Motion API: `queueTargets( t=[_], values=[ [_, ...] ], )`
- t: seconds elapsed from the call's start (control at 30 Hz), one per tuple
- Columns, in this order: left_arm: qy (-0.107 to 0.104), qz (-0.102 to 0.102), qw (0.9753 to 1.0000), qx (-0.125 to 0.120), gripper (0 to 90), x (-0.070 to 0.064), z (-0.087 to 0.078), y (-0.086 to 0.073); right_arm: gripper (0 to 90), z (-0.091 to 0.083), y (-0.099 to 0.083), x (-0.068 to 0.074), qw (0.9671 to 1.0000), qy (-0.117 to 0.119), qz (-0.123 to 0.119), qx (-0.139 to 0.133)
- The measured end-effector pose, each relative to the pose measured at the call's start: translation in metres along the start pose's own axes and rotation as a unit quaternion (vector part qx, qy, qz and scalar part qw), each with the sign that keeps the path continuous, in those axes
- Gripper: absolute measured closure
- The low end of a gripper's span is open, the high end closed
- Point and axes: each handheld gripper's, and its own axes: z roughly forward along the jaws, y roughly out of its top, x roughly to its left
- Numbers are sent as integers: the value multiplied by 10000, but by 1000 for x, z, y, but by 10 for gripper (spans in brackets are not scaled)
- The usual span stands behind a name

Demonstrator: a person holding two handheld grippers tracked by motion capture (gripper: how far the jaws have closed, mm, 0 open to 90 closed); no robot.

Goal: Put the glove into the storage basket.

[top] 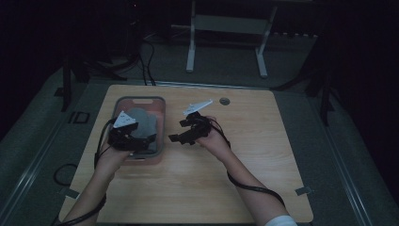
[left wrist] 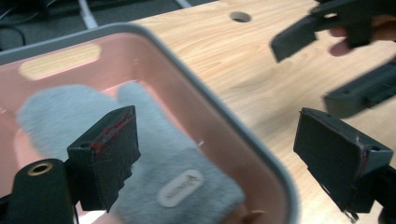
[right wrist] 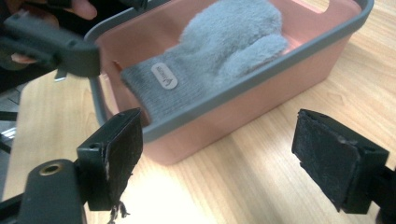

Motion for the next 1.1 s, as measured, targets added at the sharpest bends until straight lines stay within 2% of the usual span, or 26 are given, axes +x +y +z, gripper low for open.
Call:
queueTargets(
  t=[0.13, 0.3, 0.47, 0.53, 0.6, 0.67, 0.77, 0.8, 0.93, 1.03, 1.1],
  values=[
    [-327, 155, 9993, -29, 146, -18, 2, -2, 165, -8, -10, 0, 10000, 23, 0, -40],
    [-672, 416, 9968, -137, 146, -35, 4, -9, 188, -16, -26, 0, 10000, -13, -65, 7],
    [-874, 508, 9946, -215, 146, -49, 2, -14, 185, -23, -50, 2, 9999, -27, -92, 69],
    [-969, 629, 9929, -281, 145, -56, 2, -17, 185, -26, -59, 3, 9998, -101, -144, 109],
    [-976, 743, 9919, -320, 130, -61, 4, -20, 185, -28, -68, 2, 9997, -105, -160, 129],
    [-1181, 681, 9902, -314, 129, -64, 7, -24, 177, -31, -76, 2, 9997, -90, -143, 150],
    [-1426, 719, 9863, -414, 130, -72, 10, -31, 141, -34, -87, 2, 9999, 1, -123, 70],
    [-1460, 714, 9858, -430, 130, -77, 12, -33, 141, -36, -91, 3, 9999, 33, -162, 39],
    [-1733, 832, 9810, -270, 130, -95, 19, -41, 141, -43, -106, 5, 9997, -22, -217, -53],
    [-1936, 901, 9768, -191, 130, -106, 25, -46, 141, -47, -114, 4, 9998, -62, -197, -7],
    [-1998, 954, 9751, -128, 130, -111, 29, -49, 138, -48, -119, 4, 9997, -82, -229, 33]
  ],
)
